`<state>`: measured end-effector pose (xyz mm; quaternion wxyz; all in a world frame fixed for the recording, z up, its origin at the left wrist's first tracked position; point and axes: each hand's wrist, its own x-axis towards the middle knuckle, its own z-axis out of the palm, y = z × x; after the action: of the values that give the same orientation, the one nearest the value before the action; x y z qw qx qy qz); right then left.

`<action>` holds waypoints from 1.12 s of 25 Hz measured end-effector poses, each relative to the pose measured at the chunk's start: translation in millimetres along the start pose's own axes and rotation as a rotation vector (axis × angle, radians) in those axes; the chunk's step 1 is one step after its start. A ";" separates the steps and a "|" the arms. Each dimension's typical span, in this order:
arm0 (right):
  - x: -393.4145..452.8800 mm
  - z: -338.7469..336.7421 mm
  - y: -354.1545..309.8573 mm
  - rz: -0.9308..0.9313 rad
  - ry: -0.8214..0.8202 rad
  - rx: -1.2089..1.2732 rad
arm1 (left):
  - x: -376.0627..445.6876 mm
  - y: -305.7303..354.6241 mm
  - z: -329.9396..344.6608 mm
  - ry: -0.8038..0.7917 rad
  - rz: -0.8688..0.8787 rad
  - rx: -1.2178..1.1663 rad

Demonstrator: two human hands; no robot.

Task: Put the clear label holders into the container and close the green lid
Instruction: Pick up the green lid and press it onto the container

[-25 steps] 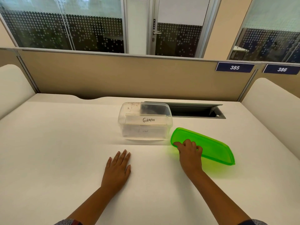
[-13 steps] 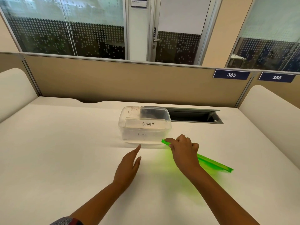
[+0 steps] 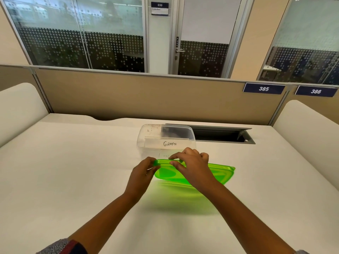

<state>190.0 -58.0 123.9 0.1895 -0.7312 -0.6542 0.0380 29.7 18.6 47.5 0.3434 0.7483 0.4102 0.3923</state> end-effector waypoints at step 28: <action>107.5 22.5 102.0 0.356 0.445 0.720 | 123.6 -21.2 -45.9 0.150 -0.182 -0.068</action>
<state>294.5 44.2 90.4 0.5578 -0.7103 -0.4069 0.1369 26.4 145.7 88.4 0.3712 0.6644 0.4873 0.4282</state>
